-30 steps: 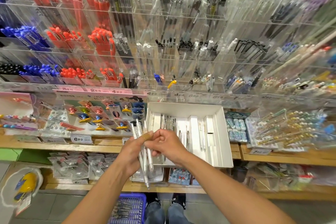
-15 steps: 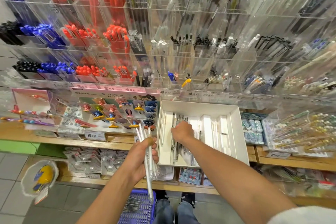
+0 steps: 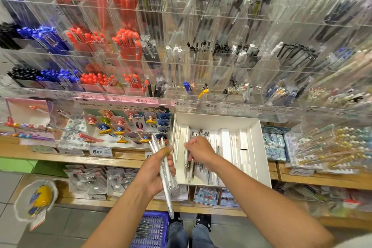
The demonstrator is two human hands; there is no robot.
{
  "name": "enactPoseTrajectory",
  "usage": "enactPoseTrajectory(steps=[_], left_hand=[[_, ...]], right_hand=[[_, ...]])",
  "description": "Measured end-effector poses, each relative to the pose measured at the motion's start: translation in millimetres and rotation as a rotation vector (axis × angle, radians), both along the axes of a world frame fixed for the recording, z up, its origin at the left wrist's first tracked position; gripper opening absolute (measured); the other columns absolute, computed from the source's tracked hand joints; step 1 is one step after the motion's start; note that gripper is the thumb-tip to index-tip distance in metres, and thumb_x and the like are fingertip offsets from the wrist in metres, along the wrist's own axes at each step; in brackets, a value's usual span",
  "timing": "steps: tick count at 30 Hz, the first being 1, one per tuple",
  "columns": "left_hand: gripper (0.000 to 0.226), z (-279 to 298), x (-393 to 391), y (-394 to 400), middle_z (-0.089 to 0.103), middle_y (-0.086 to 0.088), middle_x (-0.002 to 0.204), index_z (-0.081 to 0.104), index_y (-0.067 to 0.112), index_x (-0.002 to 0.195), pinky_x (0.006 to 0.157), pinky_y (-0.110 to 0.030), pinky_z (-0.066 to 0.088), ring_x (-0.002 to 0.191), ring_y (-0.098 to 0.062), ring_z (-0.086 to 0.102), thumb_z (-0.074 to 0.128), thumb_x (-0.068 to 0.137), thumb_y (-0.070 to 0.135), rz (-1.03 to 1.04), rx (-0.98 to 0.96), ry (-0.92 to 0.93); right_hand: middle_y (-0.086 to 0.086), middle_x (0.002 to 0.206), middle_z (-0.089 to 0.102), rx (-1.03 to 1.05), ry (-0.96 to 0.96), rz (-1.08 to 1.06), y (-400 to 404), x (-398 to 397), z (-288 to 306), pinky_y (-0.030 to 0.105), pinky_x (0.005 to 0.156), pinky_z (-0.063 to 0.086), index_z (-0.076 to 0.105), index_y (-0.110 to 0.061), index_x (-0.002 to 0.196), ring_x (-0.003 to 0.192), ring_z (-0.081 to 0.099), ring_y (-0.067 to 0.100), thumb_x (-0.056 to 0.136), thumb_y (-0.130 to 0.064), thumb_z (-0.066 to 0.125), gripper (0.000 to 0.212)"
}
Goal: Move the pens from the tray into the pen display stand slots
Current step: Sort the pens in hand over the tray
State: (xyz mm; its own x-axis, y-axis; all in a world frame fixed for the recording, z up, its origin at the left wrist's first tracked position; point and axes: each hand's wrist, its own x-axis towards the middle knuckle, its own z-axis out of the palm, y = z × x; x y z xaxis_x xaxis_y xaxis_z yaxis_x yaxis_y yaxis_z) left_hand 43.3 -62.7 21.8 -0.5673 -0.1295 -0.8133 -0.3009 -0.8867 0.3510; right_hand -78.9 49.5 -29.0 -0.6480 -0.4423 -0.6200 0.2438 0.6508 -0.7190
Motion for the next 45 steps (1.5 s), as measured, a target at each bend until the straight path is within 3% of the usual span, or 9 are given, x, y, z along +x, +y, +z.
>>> enactPoseTrajectory(steps=[4,9,12,17,21,25,33,41,45], left_hand=[[0.017,-2,-7,4,0.049,-0.002,0.057,0.064,0.010,0.100,0.037,-0.022,0.046,0.039,-0.012,0.048,0.068,0.088,0.021,-0.012,-0.045,0.014],[0.057,6,-13,11,0.065,-0.033,0.091,0.050,-0.001,0.124,0.049,-0.043,0.054,0.065,-0.037,0.066,0.073,0.085,0.033,-0.134,-0.012,0.093],[0.059,7,-17,13,0.065,-0.025,0.079,0.046,0.002,0.121,0.045,-0.040,0.052,0.059,-0.035,0.066,0.079,0.079,0.027,-0.140,-0.064,0.058],[0.010,0,-25,9,0.053,-0.005,0.070,0.062,0.004,0.095,0.043,-0.027,0.049,0.052,-0.017,0.054,0.066,0.087,0.008,-0.018,-0.236,-0.024],[0.005,0,-31,2,0.047,-0.002,0.064,0.061,0.006,0.088,0.037,-0.021,0.042,0.042,-0.010,0.045,0.059,0.093,0.007,0.070,-0.179,-0.009],[0.003,1,-34,8,0.046,-0.001,0.062,0.060,0.007,0.090,0.038,-0.020,0.042,0.042,-0.009,0.044,0.059,0.093,0.007,0.095,-0.141,-0.003],[0.004,5,-37,26,0.048,-0.005,0.072,0.060,0.006,0.088,0.043,-0.027,0.051,0.049,-0.014,0.050,0.061,0.092,0.007,0.110,-0.067,0.016],[0.011,0,-33,15,0.051,-0.006,0.062,0.060,0.003,0.096,0.064,-0.037,0.054,0.052,-0.018,0.052,0.066,0.088,0.007,0.020,-0.128,0.020],[0.022,-1,-28,10,0.057,-0.004,0.063,0.060,0.002,0.108,0.047,-0.024,0.049,0.050,-0.013,0.056,0.067,0.087,0.004,0.003,-0.204,0.023]], right_hand=[[0.004,0.081,0.068,-0.241,-0.150,-0.021,20,22,37,0.022,0.051,0.046,0.058,-0.016,0.106,0.053,0.057,0.009,0.091,-0.028,0.067,0.021],[-0.004,0.064,0.068,-0.317,-0.096,0.042,25,52,60,0.023,0.054,0.049,0.060,-0.017,0.097,0.053,0.059,0.011,0.086,-0.031,0.072,0.022],[-0.006,0.063,0.063,-0.295,-0.012,0.005,21,58,63,0.029,0.059,0.054,0.059,-0.019,0.088,0.051,0.058,0.009,0.083,-0.033,0.075,0.022],[-0.012,0.103,0.058,-0.277,0.124,0.110,30,62,67,0.026,0.072,0.053,0.052,-0.031,0.111,0.074,0.056,0.001,0.069,-0.048,0.081,0.053],[-0.027,0.138,0.020,-0.317,0.324,0.267,49,85,55,0.007,0.096,0.033,0.023,-0.038,0.143,0.117,0.035,-0.008,0.071,-0.060,0.074,0.091],[-0.017,0.146,0.019,-0.421,0.486,0.017,46,115,45,0.020,0.111,0.026,0.025,-0.031,0.142,0.135,0.030,0.008,0.090,-0.057,0.047,0.062],[-0.012,0.121,0.049,-0.563,0.539,-0.480,4,121,46,0.019,0.092,0.041,0.054,-0.026,0.114,0.110,0.052,0.018,0.097,-0.031,0.042,0.022],[-0.013,0.098,0.062,-0.567,0.356,-0.325,22,88,43,0.016,0.079,0.046,0.060,-0.022,0.102,0.090,0.059,0.006,0.092,-0.041,0.049,0.024],[-0.007,0.092,0.063,-0.117,0.160,-0.262,20,36,17,0.017,0.065,0.044,0.057,-0.023,0.097,0.082,0.060,0.011,0.096,-0.033,0.055,0.010]])
